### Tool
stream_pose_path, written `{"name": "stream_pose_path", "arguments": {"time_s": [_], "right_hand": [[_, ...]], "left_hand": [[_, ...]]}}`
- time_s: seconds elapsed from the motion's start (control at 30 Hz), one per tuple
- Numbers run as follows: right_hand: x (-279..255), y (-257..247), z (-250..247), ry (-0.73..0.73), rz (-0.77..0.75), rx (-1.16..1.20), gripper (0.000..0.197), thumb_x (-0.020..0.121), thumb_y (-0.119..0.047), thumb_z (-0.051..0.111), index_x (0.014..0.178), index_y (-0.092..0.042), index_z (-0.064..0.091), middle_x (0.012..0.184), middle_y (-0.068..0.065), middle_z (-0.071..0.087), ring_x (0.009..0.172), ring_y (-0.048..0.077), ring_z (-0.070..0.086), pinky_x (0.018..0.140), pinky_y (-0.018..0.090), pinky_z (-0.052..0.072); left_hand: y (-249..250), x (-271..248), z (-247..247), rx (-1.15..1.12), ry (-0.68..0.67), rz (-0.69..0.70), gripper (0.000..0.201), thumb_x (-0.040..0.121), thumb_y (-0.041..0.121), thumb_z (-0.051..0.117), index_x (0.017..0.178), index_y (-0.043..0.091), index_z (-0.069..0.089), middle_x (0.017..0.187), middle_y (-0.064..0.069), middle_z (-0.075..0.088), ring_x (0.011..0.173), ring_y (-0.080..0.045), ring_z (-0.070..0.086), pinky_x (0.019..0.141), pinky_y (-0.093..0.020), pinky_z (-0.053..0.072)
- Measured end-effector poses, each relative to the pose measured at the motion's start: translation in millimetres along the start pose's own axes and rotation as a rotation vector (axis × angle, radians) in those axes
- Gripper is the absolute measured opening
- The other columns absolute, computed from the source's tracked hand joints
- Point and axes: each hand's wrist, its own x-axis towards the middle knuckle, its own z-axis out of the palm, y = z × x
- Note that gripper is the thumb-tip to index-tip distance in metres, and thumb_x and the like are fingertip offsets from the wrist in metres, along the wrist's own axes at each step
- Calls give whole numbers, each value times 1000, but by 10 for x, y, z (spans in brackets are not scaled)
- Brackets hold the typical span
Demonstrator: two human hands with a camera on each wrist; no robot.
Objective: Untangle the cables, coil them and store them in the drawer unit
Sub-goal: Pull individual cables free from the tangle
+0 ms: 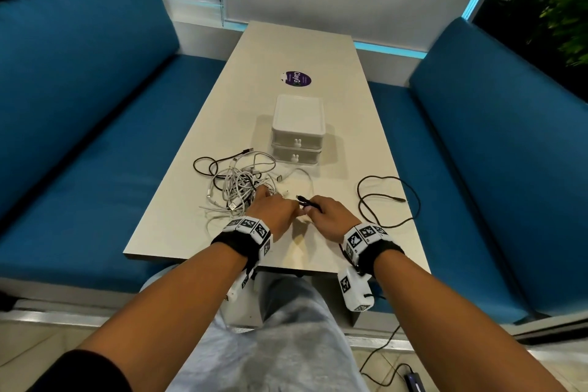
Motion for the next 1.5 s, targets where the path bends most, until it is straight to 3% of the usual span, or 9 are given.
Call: {"name": "stream_pose_path", "arguments": {"time_s": [0.17, 0.37, 0.5, 0.7, 0.87, 1.1, 1.23, 1.37, 1.5], "right_hand": [[-33, 82, -25, -11, -12, -81, 22, 100, -32, 47, 113, -19, 59, 99, 9, 68, 91, 28, 61, 75, 34, 45], [-59, 222, -180, 69, 37, -275, 19, 100, -38, 42, 113, -26, 52, 89, 10, 63, 80, 32, 60, 72, 40, 52], [-138, 477, -382, 100, 186, -353, 22, 101, -36, 40, 116, -24, 51, 88, 6, 57, 77, 27, 56, 70, 36, 48], [-141, 510, -379, 193, 176, -217, 29, 102, -31, 38, 124, -13, 45, 101, 16, 63, 87, 32, 61, 70, 35, 44], [-60, 227, -212, 263, 96, -161, 37, 104, -39, 29, 106, -10, 53, 93, 19, 65, 84, 38, 59, 67, 40, 45], [51, -151, 192, 126, 1, -170, 28, 103, -29, 34, 108, -10, 53, 101, 17, 65, 94, 38, 61, 70, 36, 41], [69, -82, 176, 67, 12, -98, 27, 102, -30, 37, 107, -11, 56, 105, 15, 66, 97, 36, 60, 81, 41, 48], [7, 26, 75, 72, -24, -147, 23, 102, -33, 39, 103, -15, 53, 97, 14, 64, 90, 34, 58, 75, 41, 47], [-45, 266, -114, 98, 41, -304, 24, 103, -36, 36, 109, -16, 50, 88, 14, 61, 77, 33, 58, 62, 36, 42]], "left_hand": [[-11, 45, 56, -29, 4, -6, 23, 104, 33, 37, 87, 28, 52, 65, 6, 48, 80, -26, 58, 93, -41, 23], [-132, 73, 134, -34, 103, 14, 30, 104, 36, 35, 105, 28, 63, 99, 1, 68, 101, -23, 53, 92, -40, 27], [-153, 65, 119, -32, 108, -13, 31, 105, 35, 34, 105, 25, 64, 102, -1, 69, 103, -22, 55, 96, -40, 26], [-78, 78, 161, 53, 99, -49, 33, 104, 39, 33, 110, 29, 64, 102, -4, 66, 102, -25, 57, 103, -41, 21], [-30, 62, 135, 72, 80, -51, 32, 104, 36, 35, 112, 27, 64, 105, -7, 64, 106, -29, 53, 103, -41, 22], [-16, 38, 99, 36, 90, -7, 22, 97, 21, 40, 101, 29, 61, 88, 2, 64, 99, -23, 57, 94, -42, 25], [-57, 9, 118, 51, 137, -18, 26, 102, 31, 36, 106, 29, 61, 101, 3, 65, 109, -22, 53, 96, -43, 24], [-63, 49, 122, 66, 155, -15, 33, 103, 43, 33, 106, 28, 63, 104, 6, 63, 111, -20, 49, 94, -44, 24], [-129, 71, 105, 81, 129, -14, 30, 104, 42, 33, 103, 29, 61, 104, 6, 68, 110, -20, 52, 95, -45, 25]]}}
